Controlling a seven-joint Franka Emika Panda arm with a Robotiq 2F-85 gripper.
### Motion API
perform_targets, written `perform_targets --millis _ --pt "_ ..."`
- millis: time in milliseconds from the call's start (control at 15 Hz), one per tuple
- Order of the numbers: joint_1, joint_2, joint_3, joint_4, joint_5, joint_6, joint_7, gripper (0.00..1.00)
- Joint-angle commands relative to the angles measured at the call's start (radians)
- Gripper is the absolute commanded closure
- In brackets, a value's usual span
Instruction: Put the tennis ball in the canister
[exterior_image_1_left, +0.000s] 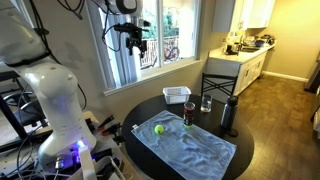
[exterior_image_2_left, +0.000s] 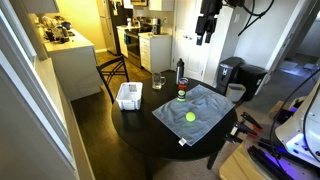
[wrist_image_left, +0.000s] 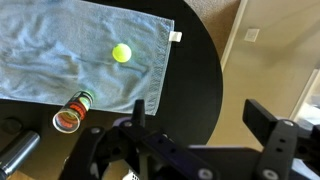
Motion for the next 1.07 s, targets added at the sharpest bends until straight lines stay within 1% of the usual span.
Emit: perform_targets --millis 0,267,533,800,1000 --pt "-0.024 0.15 0.001 0.082 -0.042 0.08 -0.052 0.0" --pt "-0.032 0.317 0.0 0.159 -0.064 0.158 -0.085 0.0" --pt "-0.032 0.431 0.009 0.194 -0.056 0.16 -0.118 0.0" --pt "-0.041 0.53 0.008 0.203 -0.058 0.169 -0.128 0.0" --pt "-0.041 0.606 0.003 0.206 -0.091 0.179 -0.122 0.0"
